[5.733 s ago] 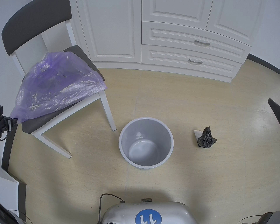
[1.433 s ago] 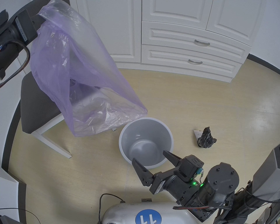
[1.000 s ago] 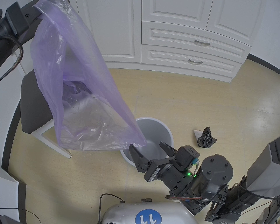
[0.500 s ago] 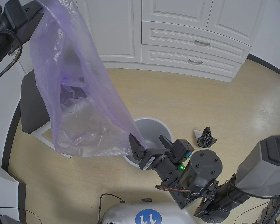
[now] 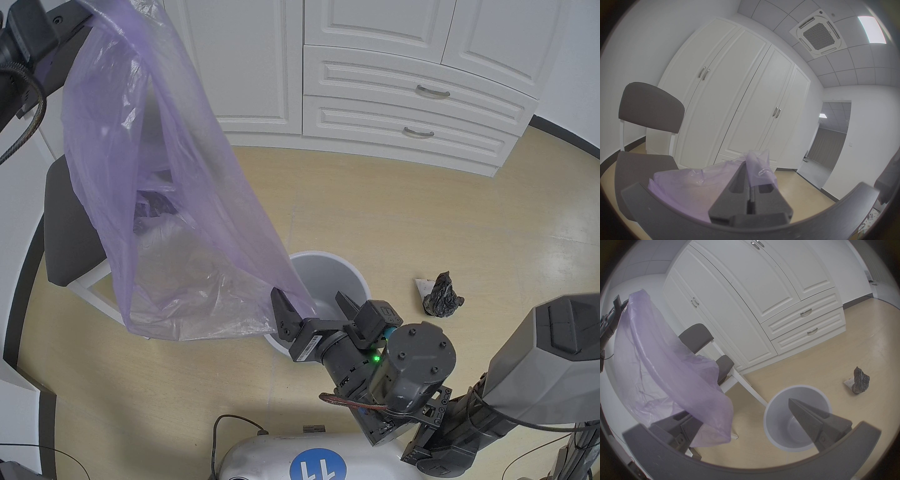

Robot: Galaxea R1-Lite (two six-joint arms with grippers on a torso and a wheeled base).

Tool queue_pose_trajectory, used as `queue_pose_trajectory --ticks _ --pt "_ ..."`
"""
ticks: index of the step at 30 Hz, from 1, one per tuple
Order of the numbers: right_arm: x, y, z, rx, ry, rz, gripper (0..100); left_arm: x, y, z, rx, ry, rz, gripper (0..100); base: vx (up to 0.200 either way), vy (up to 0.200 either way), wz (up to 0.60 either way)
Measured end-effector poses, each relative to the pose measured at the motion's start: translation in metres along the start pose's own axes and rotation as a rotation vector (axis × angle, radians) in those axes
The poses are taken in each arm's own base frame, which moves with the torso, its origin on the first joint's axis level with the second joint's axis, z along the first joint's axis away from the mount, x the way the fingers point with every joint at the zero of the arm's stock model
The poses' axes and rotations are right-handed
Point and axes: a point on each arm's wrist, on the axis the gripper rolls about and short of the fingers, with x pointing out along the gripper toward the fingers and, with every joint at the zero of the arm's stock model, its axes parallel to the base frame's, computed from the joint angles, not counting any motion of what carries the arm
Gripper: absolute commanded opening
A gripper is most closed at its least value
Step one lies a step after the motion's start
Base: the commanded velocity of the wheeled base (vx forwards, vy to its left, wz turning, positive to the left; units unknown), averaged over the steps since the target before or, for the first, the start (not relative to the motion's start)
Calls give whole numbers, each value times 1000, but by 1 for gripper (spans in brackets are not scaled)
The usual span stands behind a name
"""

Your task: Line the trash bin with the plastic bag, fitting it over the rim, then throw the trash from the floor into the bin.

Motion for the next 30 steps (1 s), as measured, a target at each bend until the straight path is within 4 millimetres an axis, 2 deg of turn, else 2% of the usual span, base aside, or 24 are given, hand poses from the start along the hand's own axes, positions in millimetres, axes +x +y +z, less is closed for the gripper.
queue_pose_trajectory --ticks 1,9,15,22,30 --pt "0 0 0 0 1 0 0 0 0 0 0 0 0 0 0 0 0" --pt "-1 1 4 30 -6 8 0 0 0 -1 -1 3 1 0 0 0 0" --pt "-5 0 19 -1 -29 10 0 -2 4 -6 7 19 20 0 0 0 0" --pt "-14 -16 52 -133 -56 -20 0 -12 15 -37 23 123 69 0 0 0 0" --pt "-28 -34 81 -287 148 -82 0 -23 24 -64 -1 216 112 0 0 0 0"
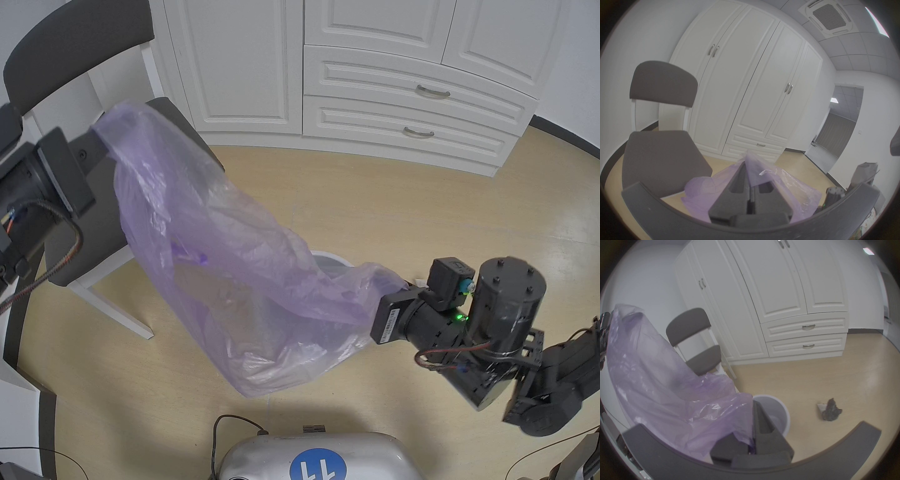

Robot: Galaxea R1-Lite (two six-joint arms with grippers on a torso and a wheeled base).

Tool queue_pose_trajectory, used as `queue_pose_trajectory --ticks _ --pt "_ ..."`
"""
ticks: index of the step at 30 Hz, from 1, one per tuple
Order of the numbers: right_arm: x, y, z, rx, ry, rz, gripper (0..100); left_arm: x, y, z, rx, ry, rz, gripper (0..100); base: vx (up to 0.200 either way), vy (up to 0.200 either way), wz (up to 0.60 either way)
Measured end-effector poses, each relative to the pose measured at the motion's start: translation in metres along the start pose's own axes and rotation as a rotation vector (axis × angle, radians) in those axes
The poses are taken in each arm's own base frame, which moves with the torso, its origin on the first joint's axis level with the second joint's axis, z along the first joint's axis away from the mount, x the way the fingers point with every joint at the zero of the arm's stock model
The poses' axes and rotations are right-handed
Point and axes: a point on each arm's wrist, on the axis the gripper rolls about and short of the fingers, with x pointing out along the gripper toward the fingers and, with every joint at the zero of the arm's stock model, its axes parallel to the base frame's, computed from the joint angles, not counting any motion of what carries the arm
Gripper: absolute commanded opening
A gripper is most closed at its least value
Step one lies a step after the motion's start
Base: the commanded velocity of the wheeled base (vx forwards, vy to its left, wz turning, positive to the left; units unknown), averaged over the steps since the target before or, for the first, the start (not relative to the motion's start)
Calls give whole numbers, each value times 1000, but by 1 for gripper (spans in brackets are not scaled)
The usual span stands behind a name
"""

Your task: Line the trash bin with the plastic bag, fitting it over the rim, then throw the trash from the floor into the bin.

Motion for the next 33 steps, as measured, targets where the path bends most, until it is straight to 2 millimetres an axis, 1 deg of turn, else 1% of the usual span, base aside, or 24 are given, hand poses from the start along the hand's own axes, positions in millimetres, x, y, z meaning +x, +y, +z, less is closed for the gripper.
queue_pose_trajectory --ticks 4,8,11,14,18,21,25,33 --pt "-17 -11 23 10 64 -14 0 -1 4 -15 -31 52 16 0 0 0 0" --pt "-32 -19 51 79 36 -18 0 2 8 -34 -48 118 33 0 0 0 0" --pt "-36 -29 68 121 -17 -36 0 6 12 -48 -49 170 51 0 0 0 0" --pt "-36 -36 74 134 -38 -59 0 6 17 -56 -43 199 72 0 0 0 0" --pt "-34 -45 76 134 -47 -95 0 5 27 -65 -35 240 82 0 0 0 0" --pt "-32 -50 73 119 -37 -117 0 3 35 -69 -32 268 75 0 0 0 0" --pt "-30 -56 65 81 -9 -144 0 4 48 -75 -32 297 89 0 0 0 0" --pt "-26 -75 47 -42 58 -215 0 16 77 -92 -10 371 166 0 0 0 0"
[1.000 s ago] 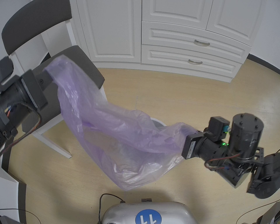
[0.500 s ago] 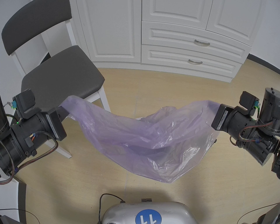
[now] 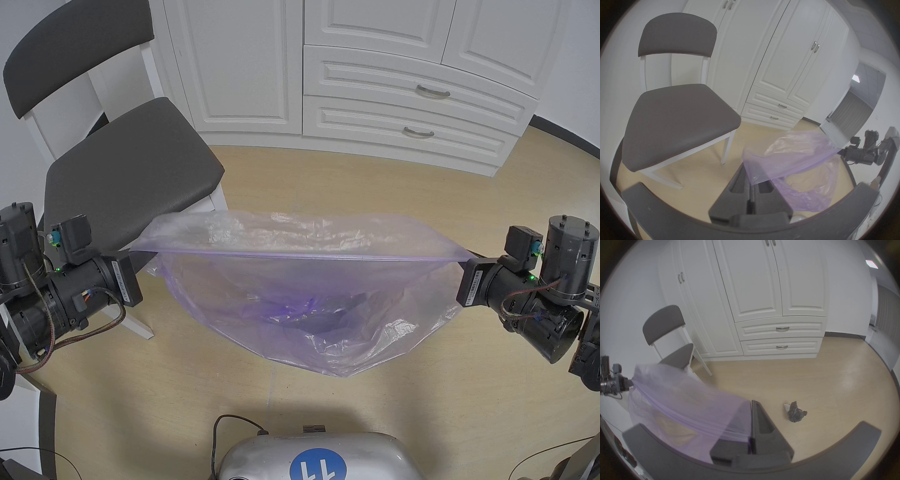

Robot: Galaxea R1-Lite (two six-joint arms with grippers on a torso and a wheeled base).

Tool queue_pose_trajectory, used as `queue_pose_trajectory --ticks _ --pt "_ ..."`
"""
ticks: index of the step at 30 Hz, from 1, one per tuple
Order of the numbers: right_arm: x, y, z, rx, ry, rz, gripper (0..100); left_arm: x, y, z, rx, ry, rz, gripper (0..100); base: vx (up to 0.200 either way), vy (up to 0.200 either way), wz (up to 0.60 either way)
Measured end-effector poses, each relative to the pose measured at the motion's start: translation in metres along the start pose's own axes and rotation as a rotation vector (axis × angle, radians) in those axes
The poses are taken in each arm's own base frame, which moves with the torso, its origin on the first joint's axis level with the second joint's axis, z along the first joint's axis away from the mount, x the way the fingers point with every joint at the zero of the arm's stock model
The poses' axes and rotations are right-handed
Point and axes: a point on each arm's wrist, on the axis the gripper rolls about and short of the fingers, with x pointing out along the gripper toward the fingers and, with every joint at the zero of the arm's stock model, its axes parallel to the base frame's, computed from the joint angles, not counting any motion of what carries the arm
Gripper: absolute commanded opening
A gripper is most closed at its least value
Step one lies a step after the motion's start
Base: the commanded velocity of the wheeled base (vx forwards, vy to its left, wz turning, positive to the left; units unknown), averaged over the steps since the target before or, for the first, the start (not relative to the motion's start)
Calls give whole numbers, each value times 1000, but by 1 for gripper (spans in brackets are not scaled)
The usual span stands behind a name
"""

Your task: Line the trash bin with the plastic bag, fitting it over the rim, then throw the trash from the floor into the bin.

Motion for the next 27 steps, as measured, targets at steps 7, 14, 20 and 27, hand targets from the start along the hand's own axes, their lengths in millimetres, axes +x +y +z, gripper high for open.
queue_pose_trajectory --ticks 7,14,20,27 --pt "2 -10 -9 -54 25 -36 0 7 12 -6 31 32 26 0 0 0 0" --pt "-1 -13 -15 -111 45 -40 0 8 15 -9 34 41 40 0 0 0 0" --pt "-13 -19 -22 -211 64 -39 0 7 24 -10 82 48 56 0 0 0 0" --pt "-29 -28 -28 -311 74 -26 0 0 38 -11 123 61 -10 0 0 0 0"
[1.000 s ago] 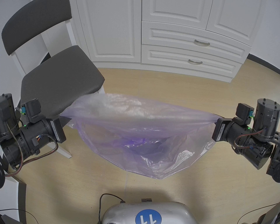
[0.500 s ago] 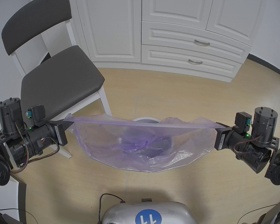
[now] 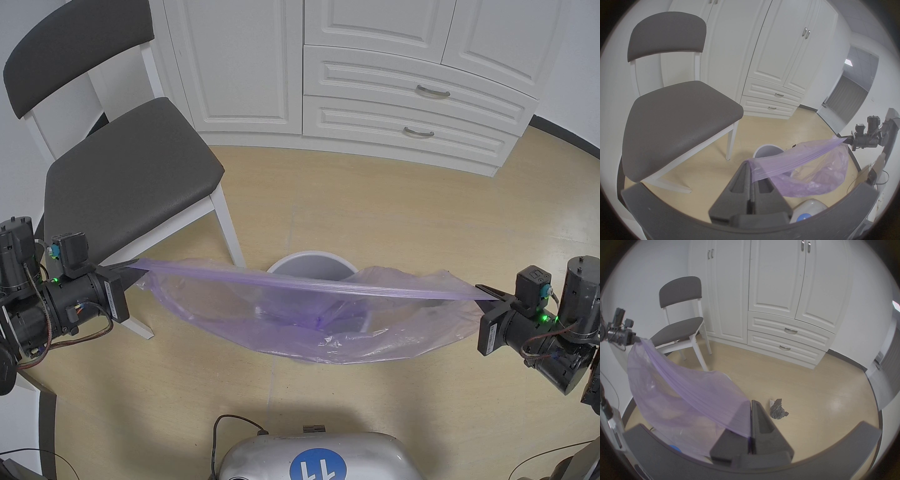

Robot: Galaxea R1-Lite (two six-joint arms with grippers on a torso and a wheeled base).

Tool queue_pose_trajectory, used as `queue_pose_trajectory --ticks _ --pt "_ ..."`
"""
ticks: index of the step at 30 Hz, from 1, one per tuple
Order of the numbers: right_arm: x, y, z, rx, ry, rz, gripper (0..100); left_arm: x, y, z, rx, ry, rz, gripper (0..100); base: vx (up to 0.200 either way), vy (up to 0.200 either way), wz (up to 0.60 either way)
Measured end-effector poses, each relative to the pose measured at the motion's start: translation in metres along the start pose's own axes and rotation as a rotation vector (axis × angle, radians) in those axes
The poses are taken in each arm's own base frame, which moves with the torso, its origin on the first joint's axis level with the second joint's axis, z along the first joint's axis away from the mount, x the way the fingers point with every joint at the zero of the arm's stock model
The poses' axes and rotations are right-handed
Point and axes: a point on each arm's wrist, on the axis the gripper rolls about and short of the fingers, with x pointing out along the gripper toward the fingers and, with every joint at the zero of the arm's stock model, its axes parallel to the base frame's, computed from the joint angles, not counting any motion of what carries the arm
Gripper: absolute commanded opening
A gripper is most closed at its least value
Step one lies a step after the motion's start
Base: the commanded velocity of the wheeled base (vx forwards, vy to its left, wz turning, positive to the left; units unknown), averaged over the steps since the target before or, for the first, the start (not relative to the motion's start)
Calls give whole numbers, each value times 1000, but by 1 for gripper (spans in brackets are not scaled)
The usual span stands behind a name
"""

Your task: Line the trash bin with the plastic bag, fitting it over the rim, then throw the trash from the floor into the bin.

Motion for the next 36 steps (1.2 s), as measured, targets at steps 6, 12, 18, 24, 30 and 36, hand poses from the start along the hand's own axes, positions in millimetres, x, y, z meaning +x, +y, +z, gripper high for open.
queue_pose_trajectory --ticks 6,12,18,24,30,36 --pt "-14 -4 -6 -70 -13 66 0 -9 6 0 13 -16 -48 0 0 0 0" --pt "-18 -7 -5 -66 -34 70 0 -10 6 6 28 -84 -53 0 0 0 0" --pt "-15 -6 7 -6 -137 46 0 -4 0 11 24 -156 -86 0 0 0 0" --pt "-16 -4 17 38 -236 52 0 -2 -9 18 -3 -231 -112 0 0 0 0" --pt "-27 12 22 75 -298 156 0 -1 -31 19 0 -271 -160 0 0 0 0" --pt "-35 29 25 130 -336 257 0 -2 -66 18 -15 -308 -261 0 0 0 0"
